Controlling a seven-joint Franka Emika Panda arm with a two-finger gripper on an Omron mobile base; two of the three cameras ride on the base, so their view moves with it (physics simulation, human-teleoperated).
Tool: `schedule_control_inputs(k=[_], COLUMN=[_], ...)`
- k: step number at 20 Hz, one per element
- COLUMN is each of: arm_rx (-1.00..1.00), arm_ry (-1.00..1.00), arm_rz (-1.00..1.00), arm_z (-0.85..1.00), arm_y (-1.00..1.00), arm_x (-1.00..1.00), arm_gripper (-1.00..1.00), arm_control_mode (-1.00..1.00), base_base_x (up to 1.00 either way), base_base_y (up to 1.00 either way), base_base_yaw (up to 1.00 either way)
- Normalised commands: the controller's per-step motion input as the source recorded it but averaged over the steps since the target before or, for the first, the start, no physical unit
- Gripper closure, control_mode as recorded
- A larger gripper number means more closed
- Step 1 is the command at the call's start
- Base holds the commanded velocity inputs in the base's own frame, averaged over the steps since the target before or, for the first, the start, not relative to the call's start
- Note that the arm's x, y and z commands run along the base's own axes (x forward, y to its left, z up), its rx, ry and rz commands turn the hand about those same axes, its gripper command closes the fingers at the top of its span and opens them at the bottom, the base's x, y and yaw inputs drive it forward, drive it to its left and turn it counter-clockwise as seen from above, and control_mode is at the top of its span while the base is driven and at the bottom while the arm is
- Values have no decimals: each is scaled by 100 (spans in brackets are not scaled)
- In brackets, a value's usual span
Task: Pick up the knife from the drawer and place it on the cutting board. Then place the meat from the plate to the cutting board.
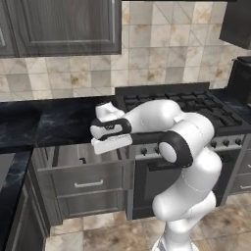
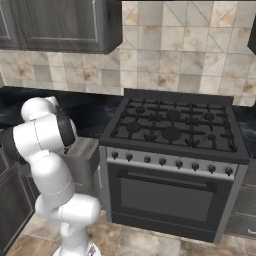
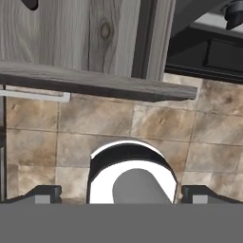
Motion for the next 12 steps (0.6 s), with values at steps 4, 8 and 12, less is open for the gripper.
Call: schedule_control_inputs(k=[4,8,12], arm_rx=[0,2,5], arm_ry=[0,0,0], arm_rz=[0,0,-2], arm_z=[-17,-20,-30], arm_y=[18,10,3], arm_x=[24,28,34], arm_gripper=[-100,-100,-100], arm_control_mode=[-100,-100,-100], base_base_x=[0,0,0], base_base_y=[0,0,0], base_base_yaw=[0,0,0])
